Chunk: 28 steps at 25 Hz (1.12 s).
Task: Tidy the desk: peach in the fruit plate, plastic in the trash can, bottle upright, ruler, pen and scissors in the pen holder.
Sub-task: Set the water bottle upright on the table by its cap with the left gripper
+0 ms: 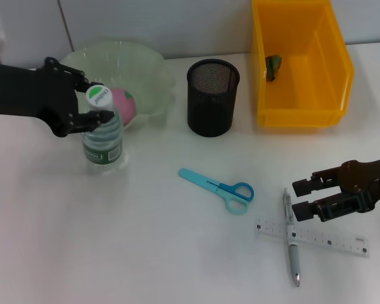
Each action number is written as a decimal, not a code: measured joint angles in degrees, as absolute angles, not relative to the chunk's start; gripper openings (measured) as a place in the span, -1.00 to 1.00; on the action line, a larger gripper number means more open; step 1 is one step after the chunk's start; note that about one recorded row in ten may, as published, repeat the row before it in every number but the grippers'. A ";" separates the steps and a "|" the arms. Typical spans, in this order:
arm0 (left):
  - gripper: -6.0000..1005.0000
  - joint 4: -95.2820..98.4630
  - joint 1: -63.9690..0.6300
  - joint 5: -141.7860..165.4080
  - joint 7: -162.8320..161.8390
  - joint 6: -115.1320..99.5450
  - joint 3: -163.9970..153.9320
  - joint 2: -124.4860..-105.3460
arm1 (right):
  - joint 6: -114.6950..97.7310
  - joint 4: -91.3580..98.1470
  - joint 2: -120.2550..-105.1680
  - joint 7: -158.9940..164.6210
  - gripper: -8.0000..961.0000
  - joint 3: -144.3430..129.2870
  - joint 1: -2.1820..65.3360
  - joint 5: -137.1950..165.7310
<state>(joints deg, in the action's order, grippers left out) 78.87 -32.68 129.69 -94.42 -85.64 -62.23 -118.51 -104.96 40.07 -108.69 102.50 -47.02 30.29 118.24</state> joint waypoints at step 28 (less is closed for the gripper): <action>-0.07 72.22 -33.61 128.51 -114.99 -88.82 -45.66 -117.77 | -106.42 40.19 -108.60 101.39 0.63 -47.02 29.67 118.09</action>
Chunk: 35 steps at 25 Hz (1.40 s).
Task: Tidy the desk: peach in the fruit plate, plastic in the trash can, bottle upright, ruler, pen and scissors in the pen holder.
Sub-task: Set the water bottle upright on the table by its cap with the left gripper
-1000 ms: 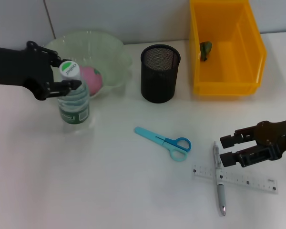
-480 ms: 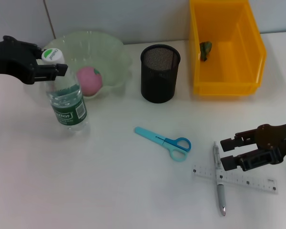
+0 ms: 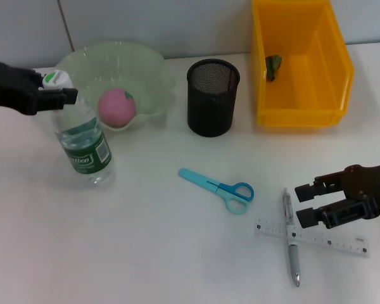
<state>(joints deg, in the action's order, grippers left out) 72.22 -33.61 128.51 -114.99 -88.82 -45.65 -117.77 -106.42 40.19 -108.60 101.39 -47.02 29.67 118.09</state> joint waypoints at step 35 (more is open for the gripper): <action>0.04 71.64 -31.79 128.75 -106.35 -85.00 -45.88 -117.77 | -106.43 39.95 -107.92 101.27 0.63 -47.02 30.11 118.31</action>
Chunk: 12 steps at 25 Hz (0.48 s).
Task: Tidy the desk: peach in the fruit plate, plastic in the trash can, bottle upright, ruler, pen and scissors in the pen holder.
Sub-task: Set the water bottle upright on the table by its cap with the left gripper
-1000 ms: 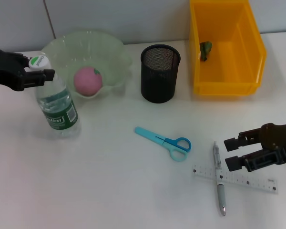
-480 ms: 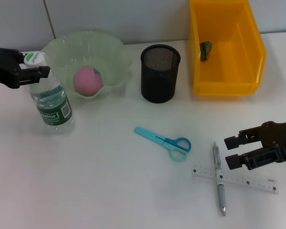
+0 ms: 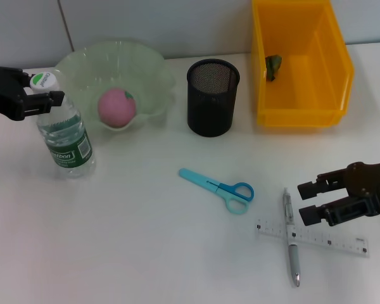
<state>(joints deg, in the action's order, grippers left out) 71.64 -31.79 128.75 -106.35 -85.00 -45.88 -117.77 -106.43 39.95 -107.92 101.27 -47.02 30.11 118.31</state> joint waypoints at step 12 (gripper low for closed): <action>0.08 71.63 -31.69 128.77 -105.01 -84.83 -46.10 -117.87 | -106.71 39.96 -107.92 101.63 0.63 -47.02 30.08 118.30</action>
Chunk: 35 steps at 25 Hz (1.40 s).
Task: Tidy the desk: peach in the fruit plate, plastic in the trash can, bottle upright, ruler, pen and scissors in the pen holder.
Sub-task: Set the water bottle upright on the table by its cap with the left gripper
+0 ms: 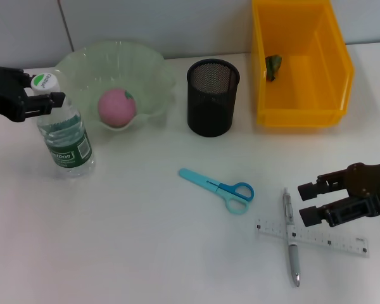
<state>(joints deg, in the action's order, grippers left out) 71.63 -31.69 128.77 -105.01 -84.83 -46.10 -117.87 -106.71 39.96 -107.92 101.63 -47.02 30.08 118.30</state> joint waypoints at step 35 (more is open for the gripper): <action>0.19 71.01 -31.92 128.85 -103.88 -84.69 -46.23 -117.77 | -106.80 40.22 -108.37 101.58 0.63 -47.02 30.26 118.30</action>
<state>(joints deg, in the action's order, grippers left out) 71.01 -31.92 128.85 -103.88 -84.69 -46.23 -117.77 -106.80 40.22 -108.37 101.58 -47.02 30.26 118.30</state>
